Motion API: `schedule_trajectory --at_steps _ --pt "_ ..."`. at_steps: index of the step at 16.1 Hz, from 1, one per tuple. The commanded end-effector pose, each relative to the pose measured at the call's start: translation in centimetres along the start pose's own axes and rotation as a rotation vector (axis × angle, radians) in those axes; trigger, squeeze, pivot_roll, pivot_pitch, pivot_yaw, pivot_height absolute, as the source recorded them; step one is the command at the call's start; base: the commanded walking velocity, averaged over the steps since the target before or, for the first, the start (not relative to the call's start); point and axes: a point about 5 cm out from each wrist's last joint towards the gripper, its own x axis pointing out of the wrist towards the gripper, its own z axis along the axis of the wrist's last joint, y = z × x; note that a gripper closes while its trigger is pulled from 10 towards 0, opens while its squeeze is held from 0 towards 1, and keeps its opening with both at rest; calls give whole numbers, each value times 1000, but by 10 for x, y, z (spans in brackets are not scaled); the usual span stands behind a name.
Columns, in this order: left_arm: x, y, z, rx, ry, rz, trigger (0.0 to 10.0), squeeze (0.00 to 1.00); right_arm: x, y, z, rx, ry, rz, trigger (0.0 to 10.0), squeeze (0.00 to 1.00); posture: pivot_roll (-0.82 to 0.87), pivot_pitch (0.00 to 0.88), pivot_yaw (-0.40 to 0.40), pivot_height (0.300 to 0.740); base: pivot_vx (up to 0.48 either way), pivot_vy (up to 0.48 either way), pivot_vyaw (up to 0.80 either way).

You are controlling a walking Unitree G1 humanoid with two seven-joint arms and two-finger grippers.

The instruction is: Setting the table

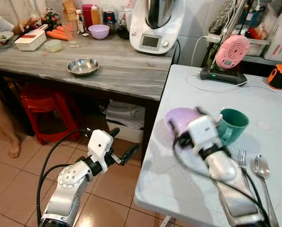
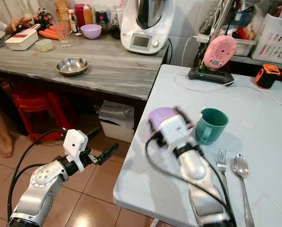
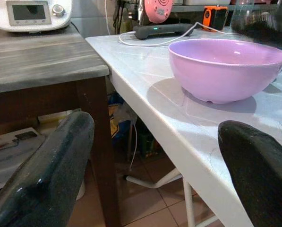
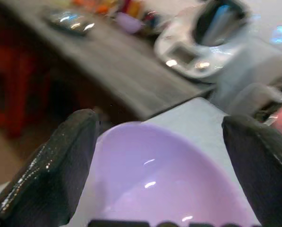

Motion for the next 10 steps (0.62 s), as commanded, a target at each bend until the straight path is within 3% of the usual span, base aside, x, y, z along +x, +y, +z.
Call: schedule_trajectory --at_steps 1,4,10 --pt "4 -1 3 17 -3 -28 10000 0 -4 5 -1 -14 20 59 10000 0 -39 12 -25 740 0 0 0" --pt "2 -4 0 16 4 -39 10000 0 -8 7 -8 -42 76 107 10000 0 -39 12 -25 740 0 0 0" --pt "4 -9 -1 6 7 -62 10000 0 0 -7 -20 -105 153 168 9843 0 -39 14 -19 740 0 0 0"
